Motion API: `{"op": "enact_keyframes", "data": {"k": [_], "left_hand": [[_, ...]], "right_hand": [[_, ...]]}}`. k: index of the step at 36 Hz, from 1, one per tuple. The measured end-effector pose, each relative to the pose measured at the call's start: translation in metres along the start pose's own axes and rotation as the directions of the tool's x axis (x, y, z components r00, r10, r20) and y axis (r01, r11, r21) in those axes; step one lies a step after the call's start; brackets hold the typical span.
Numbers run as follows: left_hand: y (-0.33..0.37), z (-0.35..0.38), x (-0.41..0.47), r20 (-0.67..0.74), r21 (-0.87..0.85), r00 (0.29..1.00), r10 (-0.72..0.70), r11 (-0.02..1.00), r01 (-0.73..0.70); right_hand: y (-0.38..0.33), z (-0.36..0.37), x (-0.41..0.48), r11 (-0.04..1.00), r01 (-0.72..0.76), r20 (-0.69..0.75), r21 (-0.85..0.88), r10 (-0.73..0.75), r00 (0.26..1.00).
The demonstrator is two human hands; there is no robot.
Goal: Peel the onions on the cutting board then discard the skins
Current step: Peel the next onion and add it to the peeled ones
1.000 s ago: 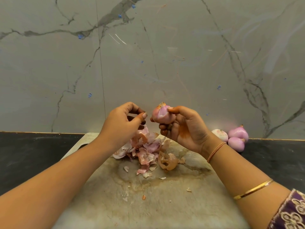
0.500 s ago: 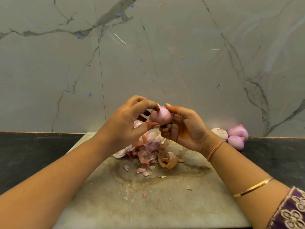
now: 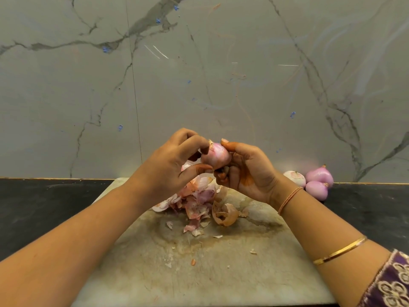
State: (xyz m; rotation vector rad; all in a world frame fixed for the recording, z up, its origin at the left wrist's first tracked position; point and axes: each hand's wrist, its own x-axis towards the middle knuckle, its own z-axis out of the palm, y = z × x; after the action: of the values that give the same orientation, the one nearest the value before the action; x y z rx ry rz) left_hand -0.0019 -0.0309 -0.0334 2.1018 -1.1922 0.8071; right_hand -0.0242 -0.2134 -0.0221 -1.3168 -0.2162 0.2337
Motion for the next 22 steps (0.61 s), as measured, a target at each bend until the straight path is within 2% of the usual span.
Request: {"op": "enact_keyframes", "data": {"k": [5,14,18,22], "left_hand": [[0.0010,-0.0007,-0.0004,0.018,0.018,1.000,-0.017,1.000,0.016],[-0.0028,0.0018,-0.0004,-0.026,0.114,0.998,0.065,0.992,-0.061],[0.0001,0.0011,-0.0005,-0.038,0.030,0.999,0.027,0.999,-0.026],[0.0009,0.0016,-0.0009,-0.027,0.109,0.998,0.049,0.993,-0.046]], "right_hand": [[0.0010,-0.0005,0.0001,1.000,-0.003,-0.001,-0.018,0.003,1.000],[-0.0010,0.0009,-0.0014,1.000,-0.009,0.002,0.024,0.009,1.000],[-0.0014,0.0016,-0.0012,1.000,-0.003,-0.003,0.018,0.003,1.000],[-0.0012,0.0014,-0.0019,1.000,-0.003,-0.004,0.007,0.003,1.000]]}}
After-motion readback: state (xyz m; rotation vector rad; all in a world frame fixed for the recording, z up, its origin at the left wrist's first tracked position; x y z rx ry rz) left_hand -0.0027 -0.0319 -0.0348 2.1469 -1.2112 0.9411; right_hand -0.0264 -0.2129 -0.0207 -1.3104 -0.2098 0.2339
